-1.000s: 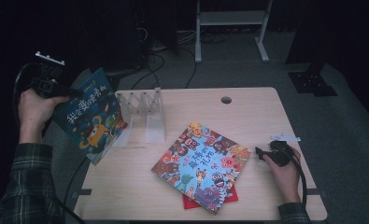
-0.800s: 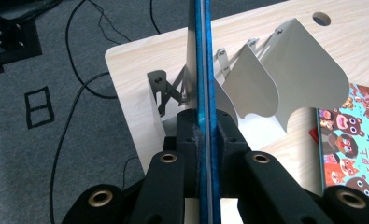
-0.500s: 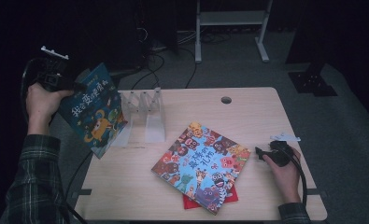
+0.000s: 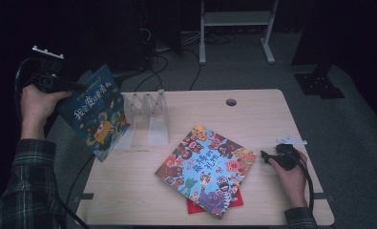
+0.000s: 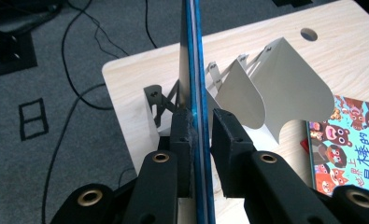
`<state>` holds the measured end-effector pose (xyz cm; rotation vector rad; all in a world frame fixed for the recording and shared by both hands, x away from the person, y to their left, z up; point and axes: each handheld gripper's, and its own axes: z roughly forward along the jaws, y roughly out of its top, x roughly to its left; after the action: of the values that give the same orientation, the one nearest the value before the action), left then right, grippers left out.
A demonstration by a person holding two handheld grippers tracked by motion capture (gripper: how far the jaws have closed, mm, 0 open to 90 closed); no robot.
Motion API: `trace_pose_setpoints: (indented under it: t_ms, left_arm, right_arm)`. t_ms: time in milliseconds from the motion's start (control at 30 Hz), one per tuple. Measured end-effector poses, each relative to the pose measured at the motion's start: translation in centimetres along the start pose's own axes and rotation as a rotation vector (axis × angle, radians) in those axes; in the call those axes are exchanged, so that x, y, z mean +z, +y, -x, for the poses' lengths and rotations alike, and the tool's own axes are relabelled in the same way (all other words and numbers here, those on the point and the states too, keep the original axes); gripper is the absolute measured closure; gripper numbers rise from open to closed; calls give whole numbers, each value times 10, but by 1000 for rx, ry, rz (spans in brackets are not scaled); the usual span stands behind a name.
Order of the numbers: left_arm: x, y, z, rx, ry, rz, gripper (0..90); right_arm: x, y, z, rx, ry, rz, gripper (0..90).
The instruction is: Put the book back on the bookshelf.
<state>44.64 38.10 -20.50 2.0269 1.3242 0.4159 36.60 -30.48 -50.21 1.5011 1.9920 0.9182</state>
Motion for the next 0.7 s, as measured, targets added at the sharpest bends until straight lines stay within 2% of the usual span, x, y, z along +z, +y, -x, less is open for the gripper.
trace_pose_setpoints:
  t_ms: [167,267,333,467,600,700]
  left_arm:
    - [-15,0,2,0,25,37,787]
    - [-24,0,5,-1,7,70,824]
    - [-29,1,10,2,-10,60,836]
    - [-34,0,22,46,-25,39,880]
    - [-33,-3,32,81,-39,10,895]
    - [-30,-6,40,106,-47,9,895]
  right_arm:
    - [0,0,0,-1,0,0,268]
    - [0,0,0,-1,0,1,268]
    - [0,0,0,-1,0,1,268]
    - [0,0,0,-1,-1,1,268]
    - [0,0,0,-1,0,1,268]
    - [0,0,0,0,0,1,268]
